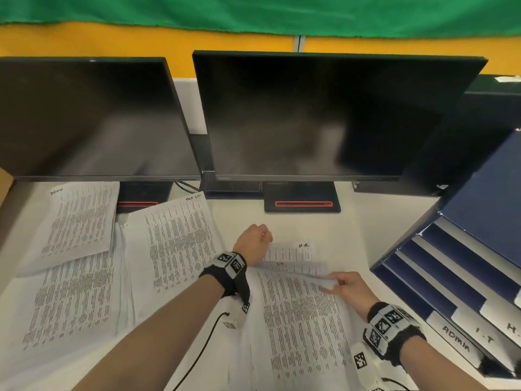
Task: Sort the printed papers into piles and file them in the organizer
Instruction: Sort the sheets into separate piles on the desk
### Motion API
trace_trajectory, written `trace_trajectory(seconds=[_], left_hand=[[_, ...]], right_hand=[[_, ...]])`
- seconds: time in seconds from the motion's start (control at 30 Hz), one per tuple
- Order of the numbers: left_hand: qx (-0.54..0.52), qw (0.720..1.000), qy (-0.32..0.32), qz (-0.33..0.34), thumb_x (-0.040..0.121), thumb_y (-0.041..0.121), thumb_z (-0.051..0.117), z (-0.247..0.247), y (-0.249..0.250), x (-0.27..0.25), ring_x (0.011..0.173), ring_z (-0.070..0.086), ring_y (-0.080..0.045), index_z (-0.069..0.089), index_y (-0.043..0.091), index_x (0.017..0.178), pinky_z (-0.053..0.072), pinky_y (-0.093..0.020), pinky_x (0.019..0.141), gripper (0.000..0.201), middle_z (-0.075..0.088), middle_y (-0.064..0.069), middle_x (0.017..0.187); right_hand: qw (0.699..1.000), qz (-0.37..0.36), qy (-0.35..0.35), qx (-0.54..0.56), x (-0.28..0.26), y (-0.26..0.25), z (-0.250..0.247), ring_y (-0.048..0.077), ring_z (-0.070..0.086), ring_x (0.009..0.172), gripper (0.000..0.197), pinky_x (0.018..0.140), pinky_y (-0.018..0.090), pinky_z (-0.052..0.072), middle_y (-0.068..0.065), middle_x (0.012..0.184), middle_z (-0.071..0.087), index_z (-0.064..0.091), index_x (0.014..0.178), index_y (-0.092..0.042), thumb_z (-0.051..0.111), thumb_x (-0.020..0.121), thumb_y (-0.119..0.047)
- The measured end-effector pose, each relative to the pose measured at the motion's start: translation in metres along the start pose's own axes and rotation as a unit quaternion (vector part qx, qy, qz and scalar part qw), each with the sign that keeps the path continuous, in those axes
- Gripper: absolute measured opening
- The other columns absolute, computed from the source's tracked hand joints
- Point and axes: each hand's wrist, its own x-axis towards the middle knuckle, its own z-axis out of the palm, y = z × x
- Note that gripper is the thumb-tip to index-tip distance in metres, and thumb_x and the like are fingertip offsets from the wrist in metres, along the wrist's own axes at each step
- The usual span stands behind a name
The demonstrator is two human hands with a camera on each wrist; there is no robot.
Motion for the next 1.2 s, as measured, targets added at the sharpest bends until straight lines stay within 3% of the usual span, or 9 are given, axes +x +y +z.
trace_trajectory(seconds=[0.03,0.17,0.3,0.43,0.6,0.77,1.0,1.1,1.2], left_hand=[[0.012,0.999,-0.032,0.000,0.096,0.022,0.038,-0.001,-0.004,0.002,0.095,0.059,-0.024,0.062,0.014,0.094,0.045,-0.035,0.083,0.025,0.058,-0.008,0.106],[0.082,0.989,-0.126,0.010,0.091,0.015,0.047,-0.001,-0.013,0.005,0.109,0.054,-0.026,0.059,0.017,0.115,0.045,-0.036,0.095,0.027,0.051,-0.009,0.122],[0.136,0.984,-0.112,-0.002,0.082,0.022,0.064,0.002,-0.019,0.008,0.118,0.049,-0.028,0.040,0.020,0.136,0.043,-0.041,0.100,0.060,0.039,-0.009,0.133],[0.182,0.977,-0.111,-0.010,0.085,0.027,0.061,-0.001,-0.018,0.008,0.113,0.052,-0.025,0.053,0.015,0.126,0.044,-0.035,0.095,0.044,0.052,-0.008,0.127],[0.266,0.963,-0.032,0.034,0.093,0.026,0.045,-0.015,-0.011,0.002,0.105,0.047,-0.027,0.058,0.016,0.112,0.037,-0.037,0.086,0.025,0.060,-0.009,0.110],[0.251,0.952,0.106,0.141,0.099,0.025,0.040,-0.052,0.019,-0.007,0.072,0.058,-0.020,0.047,0.015,0.107,0.052,-0.033,0.069,0.015,0.063,-0.005,0.088],[0.131,0.915,0.326,0.199,0.097,0.023,0.045,-0.161,0.053,-0.022,0.077,0.063,-0.019,0.056,0.015,0.103,0.052,-0.032,0.074,0.015,0.067,-0.002,0.089],[0.019,0.923,0.343,0.174,0.098,0.024,0.045,-0.201,0.051,-0.031,0.083,0.059,-0.011,0.059,0.012,0.102,0.046,-0.019,0.074,0.019,0.065,-0.001,0.093],[-0.050,0.937,0.319,0.136,0.098,0.025,0.044,-0.223,0.039,-0.035,0.086,0.059,-0.011,0.059,0.013,0.097,0.045,-0.025,0.074,0.019,0.065,-0.001,0.094]], right_hand=[[1.000,-0.007,0.004,-0.016,-0.001,0.000,0.000,0.024,0.065,0.090,0.011,0.083,0.032,0.051,0.011,0.089,0.074,0.076,0.087,-0.014,0.071,0.077,-0.014],[1.000,-0.009,0.017,-0.014,-0.005,0.000,0.002,0.018,0.065,0.079,0.018,0.071,0.025,0.051,0.005,0.081,0.074,0.078,0.077,-0.016,0.065,0.081,-0.003],[1.000,-0.013,0.022,-0.013,-0.006,0.000,0.005,0.018,0.065,0.078,0.018,0.071,0.027,0.051,0.007,0.082,0.073,0.077,0.078,-0.016,0.067,0.079,-0.002],[0.999,-0.016,0.025,-0.026,-0.004,0.001,0.006,0.019,0.062,0.084,0.017,0.078,0.028,0.048,0.008,0.085,0.072,0.076,0.084,-0.016,0.064,0.082,-0.004],[0.999,0.022,0.024,0.013,-0.003,-0.003,0.005,0.025,0.068,0.091,0.015,0.084,0.038,0.053,0.010,0.097,0.072,0.069,0.099,-0.011,0.060,0.087,-0.008],[0.999,0.046,0.020,0.004,0.007,-0.003,0.002,0.026,0.069,0.093,0.021,0.085,0.042,0.054,0.012,0.104,0.070,0.063,0.110,-0.010,0.054,0.091,-0.010],[0.989,0.033,0.115,-0.082,0.020,-0.011,-0.006,0.027,0.068,0.087,0.015,0.084,0.050,0.053,0.013,0.096,0.071,0.068,0.096,-0.014,0.055,0.090,-0.016],[0.988,0.021,0.141,-0.063,0.019,-0.029,-0.013,0.027,0.066,0.089,0.017,0.083,0.047,0.053,0.011,0.099,0.068,0.065,0.100,-0.013,0.057,0.089,-0.023],[0.990,0.043,0.133,0.008,0.011,-0.043,-0.020,0.021,0.064,0.088,0.021,0.069,0.033,0.050,0.008,0.098,0.067,0.060,0.109,-0.010,0.053,0.092,-0.021]])
